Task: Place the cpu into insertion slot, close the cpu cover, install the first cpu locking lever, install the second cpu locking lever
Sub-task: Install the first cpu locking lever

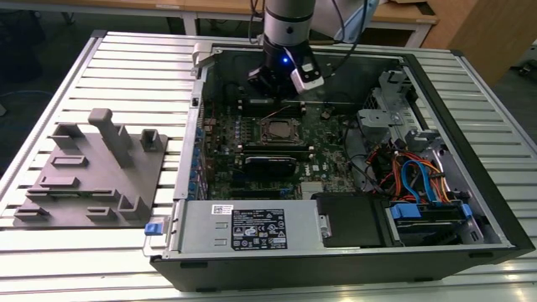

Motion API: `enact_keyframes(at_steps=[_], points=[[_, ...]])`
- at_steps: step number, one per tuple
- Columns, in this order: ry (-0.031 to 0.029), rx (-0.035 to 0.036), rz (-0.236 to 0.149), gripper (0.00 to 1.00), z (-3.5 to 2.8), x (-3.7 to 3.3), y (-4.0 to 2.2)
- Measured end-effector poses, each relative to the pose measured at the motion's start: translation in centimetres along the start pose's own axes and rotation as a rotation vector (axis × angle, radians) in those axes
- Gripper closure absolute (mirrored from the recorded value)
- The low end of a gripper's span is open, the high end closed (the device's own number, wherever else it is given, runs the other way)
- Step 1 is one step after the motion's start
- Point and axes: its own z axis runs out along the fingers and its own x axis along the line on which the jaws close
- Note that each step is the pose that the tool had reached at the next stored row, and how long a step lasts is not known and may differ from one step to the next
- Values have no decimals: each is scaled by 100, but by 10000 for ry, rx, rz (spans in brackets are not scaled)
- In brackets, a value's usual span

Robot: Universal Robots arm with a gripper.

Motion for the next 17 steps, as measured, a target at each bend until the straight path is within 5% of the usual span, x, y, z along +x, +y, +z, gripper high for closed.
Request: enact_keyframes(at_steps=[17], points=[[9, -3, 0, 89, 47, -71, 39]])
